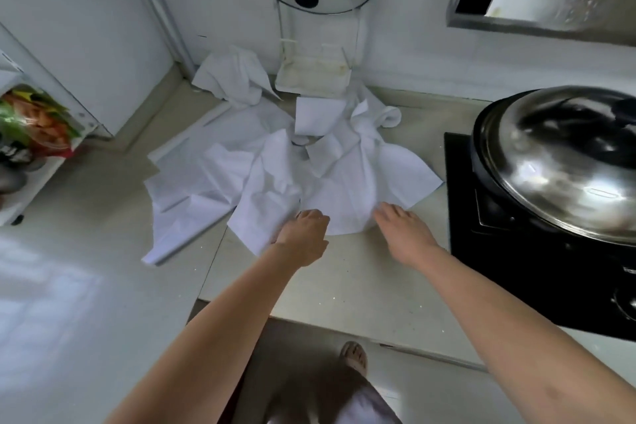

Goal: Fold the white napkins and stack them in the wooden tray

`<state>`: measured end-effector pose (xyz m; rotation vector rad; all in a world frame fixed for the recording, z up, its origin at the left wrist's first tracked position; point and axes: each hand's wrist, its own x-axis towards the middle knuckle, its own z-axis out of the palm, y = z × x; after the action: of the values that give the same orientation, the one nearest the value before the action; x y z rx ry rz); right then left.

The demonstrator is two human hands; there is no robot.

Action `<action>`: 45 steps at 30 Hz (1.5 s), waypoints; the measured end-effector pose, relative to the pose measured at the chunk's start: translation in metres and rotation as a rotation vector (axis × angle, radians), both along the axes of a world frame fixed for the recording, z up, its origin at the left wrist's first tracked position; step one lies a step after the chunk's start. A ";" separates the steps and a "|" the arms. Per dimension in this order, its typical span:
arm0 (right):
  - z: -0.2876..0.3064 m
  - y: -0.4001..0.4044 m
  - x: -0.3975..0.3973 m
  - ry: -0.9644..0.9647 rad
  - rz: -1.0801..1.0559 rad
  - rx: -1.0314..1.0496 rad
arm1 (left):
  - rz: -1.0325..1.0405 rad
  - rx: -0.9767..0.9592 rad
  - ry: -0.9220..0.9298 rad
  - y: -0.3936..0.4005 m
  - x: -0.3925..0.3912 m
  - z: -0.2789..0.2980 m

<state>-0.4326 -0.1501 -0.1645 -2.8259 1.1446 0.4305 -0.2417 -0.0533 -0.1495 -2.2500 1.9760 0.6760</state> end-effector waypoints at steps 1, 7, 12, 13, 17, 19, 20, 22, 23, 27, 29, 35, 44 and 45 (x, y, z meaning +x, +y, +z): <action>-0.001 -0.009 0.003 0.010 0.028 -0.003 | 0.002 0.008 -0.006 -0.008 -0.002 -0.002; -0.009 -0.045 0.012 0.039 0.205 -0.051 | -0.005 0.028 -0.106 -0.035 -0.014 -0.021; -0.010 -0.054 0.012 -0.140 0.200 0.101 | 0.023 -0.033 -0.134 -0.040 -0.017 -0.030; -0.007 -0.055 0.012 -0.204 0.133 0.156 | 0.056 -0.067 -0.093 -0.041 -0.016 -0.030; 0.013 -0.055 0.024 -0.471 -0.070 0.355 | 0.134 -0.205 0.136 -0.046 -0.017 -0.014; 0.026 -0.053 0.034 -0.583 -0.156 0.378 | 0.088 -0.290 0.082 -0.048 -0.018 -0.004; 0.032 -0.052 0.038 -0.627 -0.186 0.369 | 0.096 -0.334 0.072 -0.048 -0.016 0.002; 0.044 -0.049 0.045 -0.674 -0.213 0.380 | 0.164 -0.374 0.143 -0.049 -0.005 0.012; 0.050 -0.047 0.047 -0.677 -0.217 0.406 | 0.197 -0.371 0.222 -0.049 0.002 0.018; 0.065 -0.048 0.044 -0.598 -0.201 0.540 | 0.150 -0.097 0.468 -0.046 0.034 0.054; 0.069 -0.044 0.039 -0.574 -0.215 0.554 | 0.015 0.137 0.410 -0.042 0.040 0.071; 0.075 -0.022 0.027 -0.607 -0.285 0.591 | -0.168 0.417 0.308 -0.038 0.043 0.113; 0.138 0.006 0.032 0.112 -0.168 0.840 | -0.173 0.833 0.025 -0.046 0.041 0.150; 0.140 0.006 0.034 0.202 -0.188 0.807 | -0.171 0.849 0.011 -0.046 0.040 0.149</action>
<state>-0.3985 -0.1443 -0.0243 -1.9953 0.9528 0.9251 -0.2021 -0.0997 -0.0001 -1.5432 1.4367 1.2065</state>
